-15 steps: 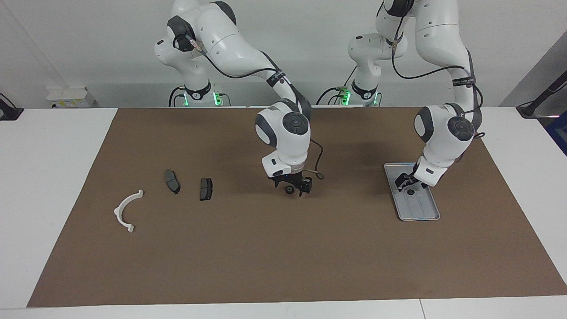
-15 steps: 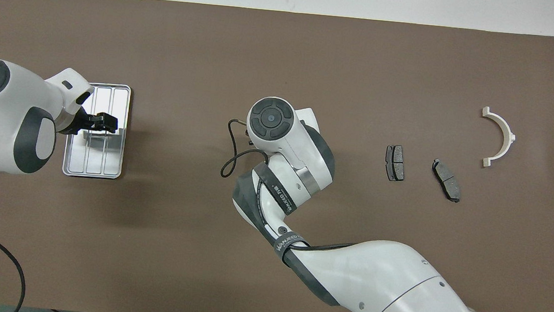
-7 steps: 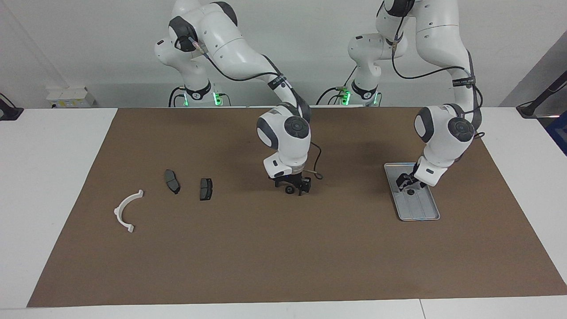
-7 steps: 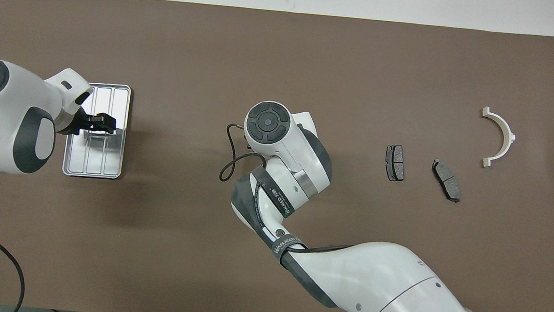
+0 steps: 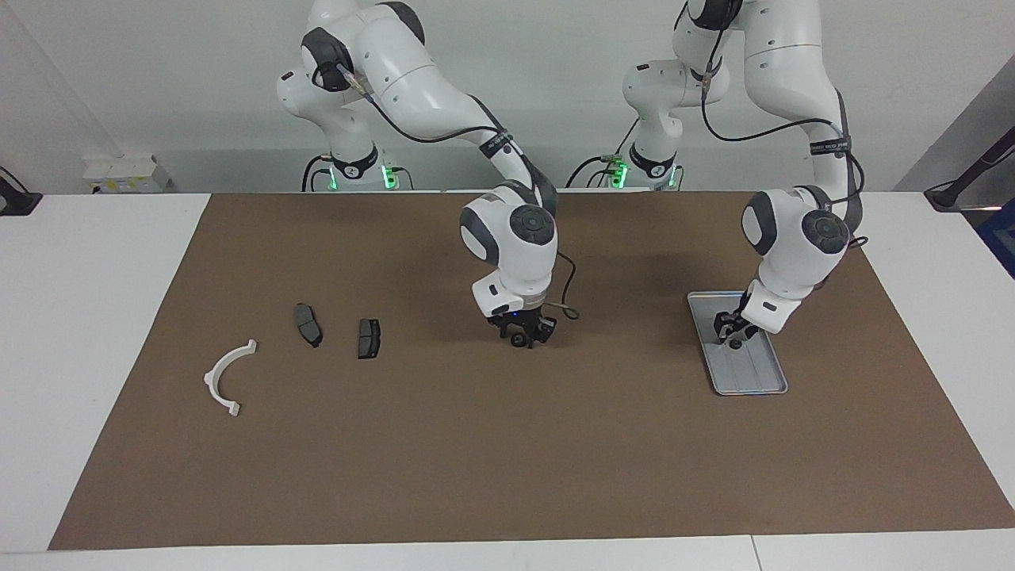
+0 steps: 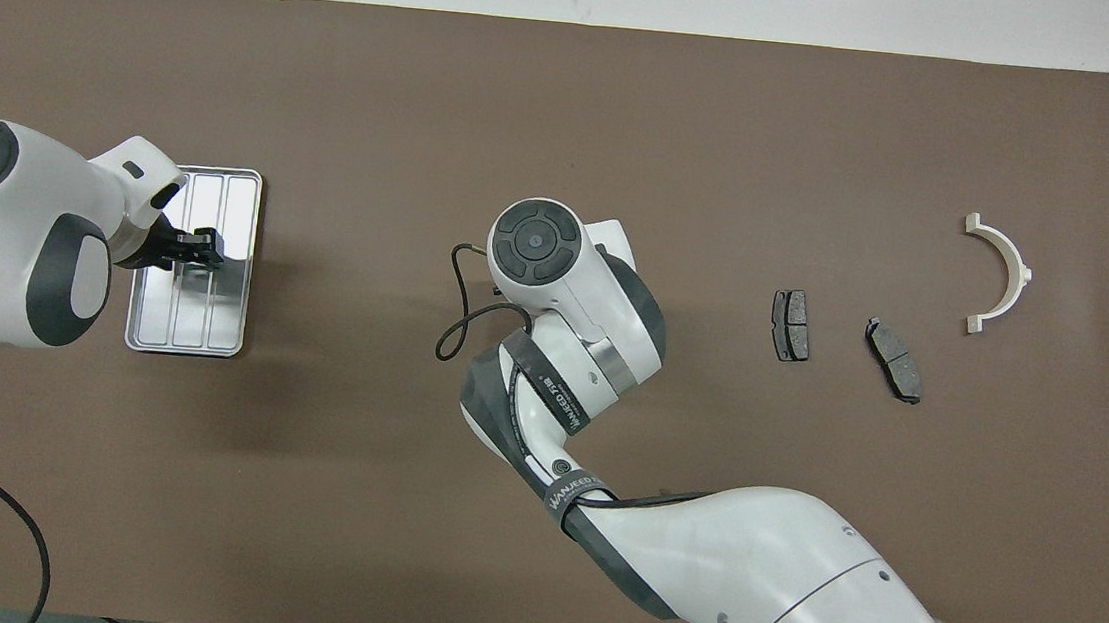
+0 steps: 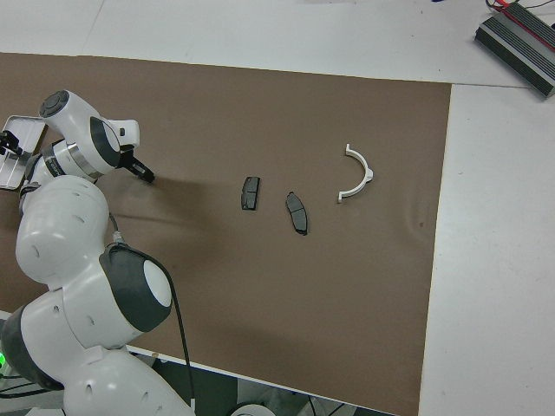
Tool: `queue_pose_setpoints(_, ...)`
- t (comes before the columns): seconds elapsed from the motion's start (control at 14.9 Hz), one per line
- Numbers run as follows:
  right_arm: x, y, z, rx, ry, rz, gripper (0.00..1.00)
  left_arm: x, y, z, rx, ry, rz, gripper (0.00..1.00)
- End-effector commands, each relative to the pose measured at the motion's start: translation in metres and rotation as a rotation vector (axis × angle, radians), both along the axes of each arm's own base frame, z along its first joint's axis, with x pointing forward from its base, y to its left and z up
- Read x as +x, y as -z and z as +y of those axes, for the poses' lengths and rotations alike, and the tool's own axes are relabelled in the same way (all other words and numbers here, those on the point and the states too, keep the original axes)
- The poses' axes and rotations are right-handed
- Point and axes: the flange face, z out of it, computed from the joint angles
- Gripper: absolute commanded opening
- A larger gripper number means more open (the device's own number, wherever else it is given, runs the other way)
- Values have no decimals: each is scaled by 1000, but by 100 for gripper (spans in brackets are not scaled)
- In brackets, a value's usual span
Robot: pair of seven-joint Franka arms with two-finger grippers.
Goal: Place bearing gear from tray to pile
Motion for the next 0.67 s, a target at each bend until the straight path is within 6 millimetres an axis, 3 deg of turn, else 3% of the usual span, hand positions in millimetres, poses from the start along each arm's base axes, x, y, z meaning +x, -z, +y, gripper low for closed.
queue_pose_setpoints(0.0, -2, -2, -2, -19, 22, -2, 0, -4, 0, 2, 1, -9, -21, 54)
queue_pose_setpoints(0.27, 1, -2, -5, -24, 18, -5, 0, -3, 3, 2, -1, -17, -28, 45)
queue_pose_setpoints(0.4, 8, -12, -10, -23, 23, -12, 0, -3, 4, 1, -14, -32, -27, 27)
queue_pose_setpoints(0.6, 24, -42, -32, -37, -10, 1, 0, -2, 4, -1, -25, -61, -33, 12)
